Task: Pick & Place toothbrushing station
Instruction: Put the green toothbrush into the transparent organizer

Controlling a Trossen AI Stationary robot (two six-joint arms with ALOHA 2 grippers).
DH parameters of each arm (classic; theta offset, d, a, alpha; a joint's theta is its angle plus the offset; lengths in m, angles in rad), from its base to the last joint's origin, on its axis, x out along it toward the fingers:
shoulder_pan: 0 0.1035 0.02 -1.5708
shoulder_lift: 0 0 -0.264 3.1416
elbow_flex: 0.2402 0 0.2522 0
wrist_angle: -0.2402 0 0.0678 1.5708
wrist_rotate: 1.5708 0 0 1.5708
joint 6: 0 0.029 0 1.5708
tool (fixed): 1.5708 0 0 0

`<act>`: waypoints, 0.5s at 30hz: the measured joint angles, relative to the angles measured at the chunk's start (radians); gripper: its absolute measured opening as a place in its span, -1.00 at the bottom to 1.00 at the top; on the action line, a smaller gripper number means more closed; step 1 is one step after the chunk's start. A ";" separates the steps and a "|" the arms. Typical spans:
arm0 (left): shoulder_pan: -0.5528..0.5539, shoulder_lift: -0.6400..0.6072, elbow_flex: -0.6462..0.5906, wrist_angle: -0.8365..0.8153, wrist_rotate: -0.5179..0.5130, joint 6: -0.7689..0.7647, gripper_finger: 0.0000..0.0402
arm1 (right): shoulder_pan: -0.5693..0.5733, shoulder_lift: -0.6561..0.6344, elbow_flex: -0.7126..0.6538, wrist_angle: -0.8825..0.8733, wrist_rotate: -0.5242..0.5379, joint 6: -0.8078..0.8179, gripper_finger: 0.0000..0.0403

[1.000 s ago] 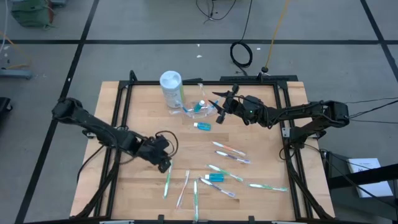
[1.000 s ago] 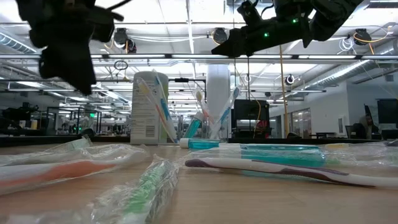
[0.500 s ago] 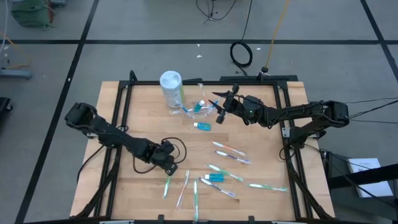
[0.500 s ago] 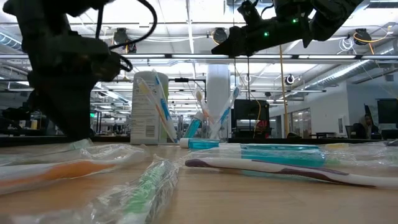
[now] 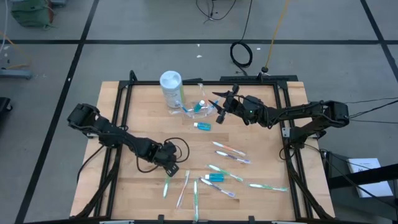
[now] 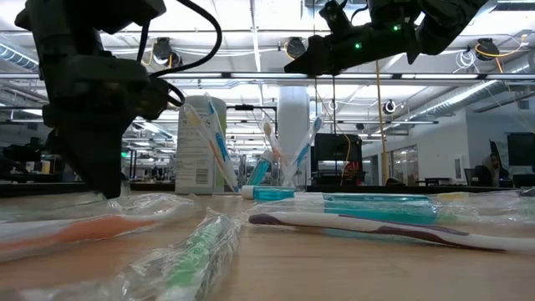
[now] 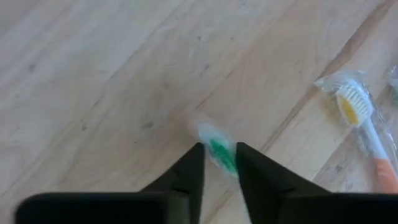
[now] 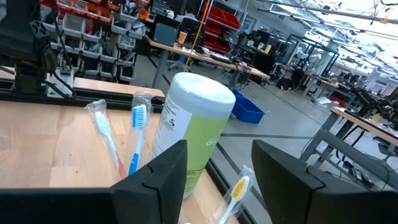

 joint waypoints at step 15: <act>0.089 -0.070 0.000 0.195 -0.137 0.334 -0.98 | 0.000 0.000 0.000 0.000 0.000 0.000 -0.15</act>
